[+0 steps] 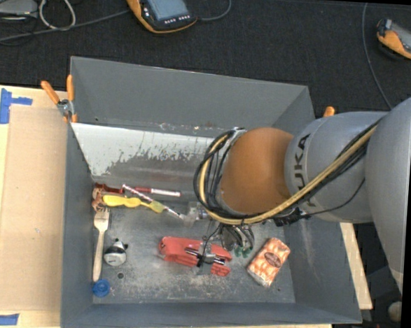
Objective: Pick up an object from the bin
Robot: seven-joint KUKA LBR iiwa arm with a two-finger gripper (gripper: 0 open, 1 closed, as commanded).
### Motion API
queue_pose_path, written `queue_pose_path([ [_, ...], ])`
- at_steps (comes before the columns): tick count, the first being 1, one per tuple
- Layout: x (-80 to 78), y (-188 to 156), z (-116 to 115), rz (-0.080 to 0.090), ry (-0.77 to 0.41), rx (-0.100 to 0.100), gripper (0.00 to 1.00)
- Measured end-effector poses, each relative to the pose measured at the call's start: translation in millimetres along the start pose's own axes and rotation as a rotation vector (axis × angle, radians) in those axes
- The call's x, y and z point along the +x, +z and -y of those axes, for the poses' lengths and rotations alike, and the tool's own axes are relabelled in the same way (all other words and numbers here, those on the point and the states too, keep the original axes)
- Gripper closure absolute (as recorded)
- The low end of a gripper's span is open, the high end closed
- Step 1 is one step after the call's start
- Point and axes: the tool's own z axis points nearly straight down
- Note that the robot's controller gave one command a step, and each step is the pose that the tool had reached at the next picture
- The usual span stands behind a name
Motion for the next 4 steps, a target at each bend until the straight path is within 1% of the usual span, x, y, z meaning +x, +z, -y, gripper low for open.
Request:
queue_pose_path([
  [1, 8.6, 41.4, 13.8, -0.006, 0.132, 0.001, 1.00],
  [2, 8.6, 41.4, 13.9, -0.006, 0.133, 0.001, 1.00],
  [3, 8.6, 25.6, 14.6, -0.021, 0.134, 0.003, 1.00],
  [4, -2.1, -2.4, 15.7, -0.008, 0.122, 0.002, 1.00],
])
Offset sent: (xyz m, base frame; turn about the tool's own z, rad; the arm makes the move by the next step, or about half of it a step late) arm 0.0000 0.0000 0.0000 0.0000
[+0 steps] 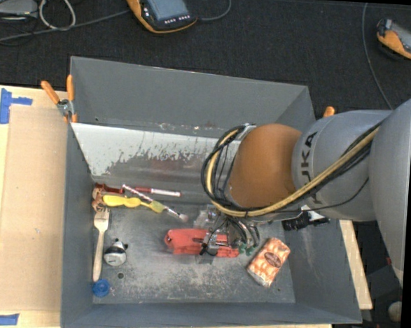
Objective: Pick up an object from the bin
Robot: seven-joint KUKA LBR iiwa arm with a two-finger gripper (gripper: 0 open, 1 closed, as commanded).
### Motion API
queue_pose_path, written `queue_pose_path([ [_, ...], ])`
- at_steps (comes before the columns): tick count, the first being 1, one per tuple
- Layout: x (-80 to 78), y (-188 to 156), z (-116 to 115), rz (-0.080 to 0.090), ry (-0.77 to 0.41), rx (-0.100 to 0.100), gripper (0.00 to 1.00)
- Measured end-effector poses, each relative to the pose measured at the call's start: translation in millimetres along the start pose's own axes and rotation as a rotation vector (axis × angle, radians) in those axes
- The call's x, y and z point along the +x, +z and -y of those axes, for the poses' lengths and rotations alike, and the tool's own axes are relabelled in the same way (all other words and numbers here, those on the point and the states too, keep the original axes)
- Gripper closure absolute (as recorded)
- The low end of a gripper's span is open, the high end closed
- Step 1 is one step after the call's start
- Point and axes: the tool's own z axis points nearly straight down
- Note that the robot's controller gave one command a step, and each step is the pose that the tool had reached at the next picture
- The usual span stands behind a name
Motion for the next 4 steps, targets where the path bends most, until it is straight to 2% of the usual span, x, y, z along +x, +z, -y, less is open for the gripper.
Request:
queue_pose_path([
  [1, 4.2, 6.1, -19.8, -0.005, -0.250, 0.001, 1.00],
  [2, -44.7, 41.4, -5.4, 0.001, -0.479, 0.001, 1.00],
  [3, -26.4, -18.9, -2.1, -0.010, -0.435, -0.003, 1.00],
  [4, -20.7, -57.8, -3.1, -0.008, -0.538, -0.003, 1.00],
])
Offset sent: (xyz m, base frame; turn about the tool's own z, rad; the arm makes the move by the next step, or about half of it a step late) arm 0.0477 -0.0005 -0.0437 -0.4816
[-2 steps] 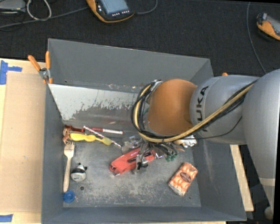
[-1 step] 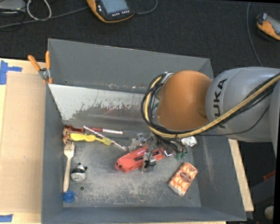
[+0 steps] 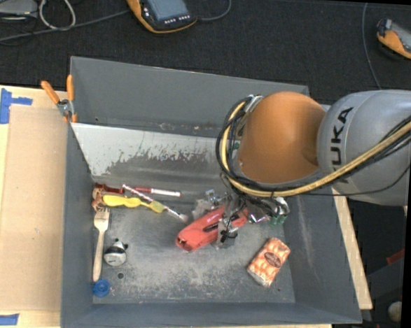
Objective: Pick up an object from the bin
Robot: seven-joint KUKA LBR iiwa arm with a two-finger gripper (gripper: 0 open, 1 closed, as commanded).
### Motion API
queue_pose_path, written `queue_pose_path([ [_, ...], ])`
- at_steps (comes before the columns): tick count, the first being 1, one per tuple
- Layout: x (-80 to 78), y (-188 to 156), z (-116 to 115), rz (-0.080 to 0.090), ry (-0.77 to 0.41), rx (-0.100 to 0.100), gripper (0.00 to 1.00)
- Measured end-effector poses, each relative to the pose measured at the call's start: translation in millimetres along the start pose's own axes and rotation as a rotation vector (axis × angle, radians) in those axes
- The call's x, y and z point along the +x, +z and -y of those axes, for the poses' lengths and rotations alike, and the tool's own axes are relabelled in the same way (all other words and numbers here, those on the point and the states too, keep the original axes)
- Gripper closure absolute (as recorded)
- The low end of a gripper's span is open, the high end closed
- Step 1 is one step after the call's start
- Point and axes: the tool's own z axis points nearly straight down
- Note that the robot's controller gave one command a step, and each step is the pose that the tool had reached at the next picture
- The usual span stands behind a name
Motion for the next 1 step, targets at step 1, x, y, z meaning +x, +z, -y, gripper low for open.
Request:
queue_pose_path([
  [1, 1.1, -68.3, -9.0, -0.003, -0.006, -0.002, 1.00],
])
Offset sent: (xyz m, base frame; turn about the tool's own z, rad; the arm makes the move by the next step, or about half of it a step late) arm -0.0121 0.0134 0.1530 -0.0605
